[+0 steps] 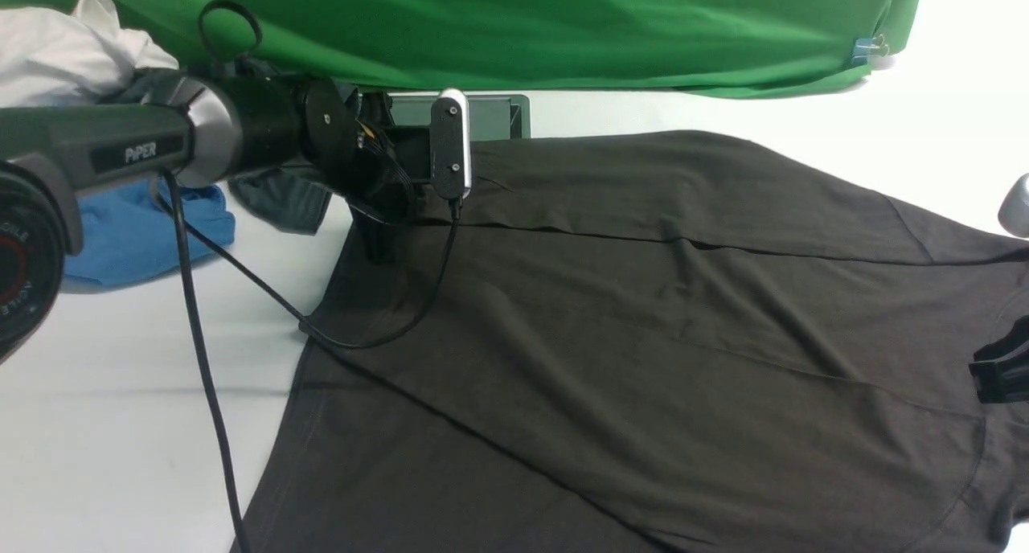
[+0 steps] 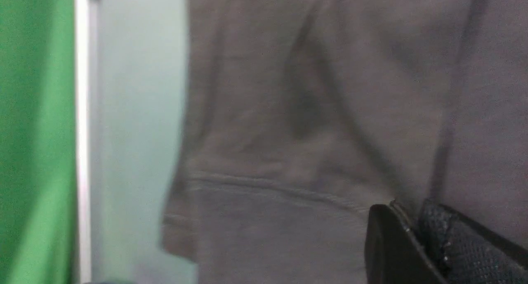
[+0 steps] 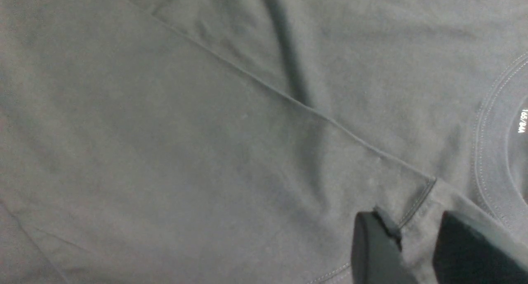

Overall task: Fold a long-sleeved shirt on a white desktop.
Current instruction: 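Grab the top left corner of the dark shirt with the left gripper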

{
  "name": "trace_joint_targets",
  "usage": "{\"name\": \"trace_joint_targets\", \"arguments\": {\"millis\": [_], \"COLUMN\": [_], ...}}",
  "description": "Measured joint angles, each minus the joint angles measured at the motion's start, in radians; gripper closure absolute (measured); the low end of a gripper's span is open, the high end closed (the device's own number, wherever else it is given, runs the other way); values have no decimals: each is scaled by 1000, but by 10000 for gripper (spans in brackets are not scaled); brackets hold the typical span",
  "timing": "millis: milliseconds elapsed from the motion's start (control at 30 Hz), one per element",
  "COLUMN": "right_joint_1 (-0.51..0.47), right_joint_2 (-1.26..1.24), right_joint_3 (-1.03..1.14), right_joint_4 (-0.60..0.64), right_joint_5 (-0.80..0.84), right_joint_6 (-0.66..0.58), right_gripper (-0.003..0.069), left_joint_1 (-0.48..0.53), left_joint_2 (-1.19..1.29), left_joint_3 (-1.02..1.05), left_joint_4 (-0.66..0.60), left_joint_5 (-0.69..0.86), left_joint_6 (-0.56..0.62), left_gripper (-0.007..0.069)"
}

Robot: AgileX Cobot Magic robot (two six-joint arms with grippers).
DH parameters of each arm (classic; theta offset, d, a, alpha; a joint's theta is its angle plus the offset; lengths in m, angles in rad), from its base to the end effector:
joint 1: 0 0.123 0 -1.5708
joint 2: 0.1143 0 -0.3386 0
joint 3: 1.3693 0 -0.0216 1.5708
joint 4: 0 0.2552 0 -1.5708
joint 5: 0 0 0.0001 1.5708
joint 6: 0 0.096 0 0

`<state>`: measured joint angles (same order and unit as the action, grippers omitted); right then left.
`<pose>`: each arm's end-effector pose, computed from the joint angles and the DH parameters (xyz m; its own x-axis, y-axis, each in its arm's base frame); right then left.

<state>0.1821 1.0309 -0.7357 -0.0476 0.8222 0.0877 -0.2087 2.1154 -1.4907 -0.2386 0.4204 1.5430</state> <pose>0.1616 0.0264 0.3175 -0.8507 -0.1005 -0.5160 -0.1165 0.9932 -0.0014 0.4807 -0.1113 0.2010 0.0598 0.9740 -0.2183 0.8340 0.0714 0.5472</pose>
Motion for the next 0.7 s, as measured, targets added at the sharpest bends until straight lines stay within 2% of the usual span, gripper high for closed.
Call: {"name": "trace_joint_targets", "arguments": {"millis": [200,233,367,500,533,700], "right_joint_1": [0,0,0,0,0,0], "right_joint_2": [0,0,0,0,0,0], "right_joint_3": [0,0,0,0,0,-12], "right_joint_4": [0,0,18,86,136,199], "right_joint_5": [0,0,-25,-70,-93,-118], "right_joint_6": [-1,-1,-2,-52,-88,-141], "right_gripper": [419,419,421,424,424,424], "left_joint_1": [-1,-1,-4,-6,-6,-7], "left_joint_2": [9,19,35,47,51,55], "left_joint_3": [0,0,-1,-2,-3,-3], "left_joint_4": [-53,-58,-62,-62,-62,-62], "left_joint_5": [21,19,-40,-107,-127,-143], "left_joint_6": [69,103,124,124,124,122], "left_gripper": [379,337,286,277,282,347]}}
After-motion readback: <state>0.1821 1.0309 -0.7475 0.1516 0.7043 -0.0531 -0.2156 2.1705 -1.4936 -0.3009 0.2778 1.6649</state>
